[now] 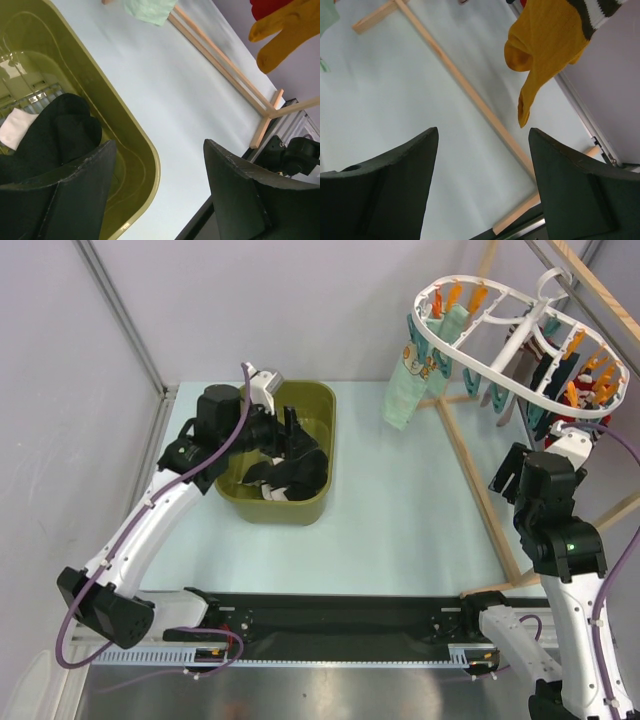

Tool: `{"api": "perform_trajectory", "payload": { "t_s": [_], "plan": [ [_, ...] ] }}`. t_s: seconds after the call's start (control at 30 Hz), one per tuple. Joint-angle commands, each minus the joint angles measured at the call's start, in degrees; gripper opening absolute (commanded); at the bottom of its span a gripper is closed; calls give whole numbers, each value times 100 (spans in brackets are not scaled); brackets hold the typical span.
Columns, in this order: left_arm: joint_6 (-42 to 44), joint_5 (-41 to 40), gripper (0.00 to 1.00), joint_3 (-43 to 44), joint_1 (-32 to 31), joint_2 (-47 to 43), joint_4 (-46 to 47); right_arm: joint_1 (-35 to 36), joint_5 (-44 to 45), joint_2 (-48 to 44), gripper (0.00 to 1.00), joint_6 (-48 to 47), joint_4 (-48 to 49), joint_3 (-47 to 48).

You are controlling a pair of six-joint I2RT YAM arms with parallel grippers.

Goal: Remove the socks clipped to the hanger
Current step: Place the sock in the bin, then adjust the hanger on the clothesline.

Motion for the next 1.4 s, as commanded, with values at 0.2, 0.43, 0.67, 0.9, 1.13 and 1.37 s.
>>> {"api": "perform_trajectory", "payload": {
  "t_s": [0.2,0.43,0.67,0.9,1.13,1.37],
  "plan": [
    [-99,365,76,-105,22,-396,470,-4,268,218,79,-502,1236,239],
    [-160,444,75,-140,22,-404,522,-4,-207,746,81,-1135,2026,459],
    [-248,549,75,-184,22,-396,636,-4,-1031,1106,83,-1514,2686,723],
    [-319,646,73,-219,14,-352,715,31,-1385,1335,84,-1909,3003,881],
    [-407,752,72,-290,5,-316,821,540,-1263,1441,86,-2260,3214,697],
    [-406,778,72,-290,-4,-264,847,1384,-902,1616,87,-2419,3319,819]
  ]
}}
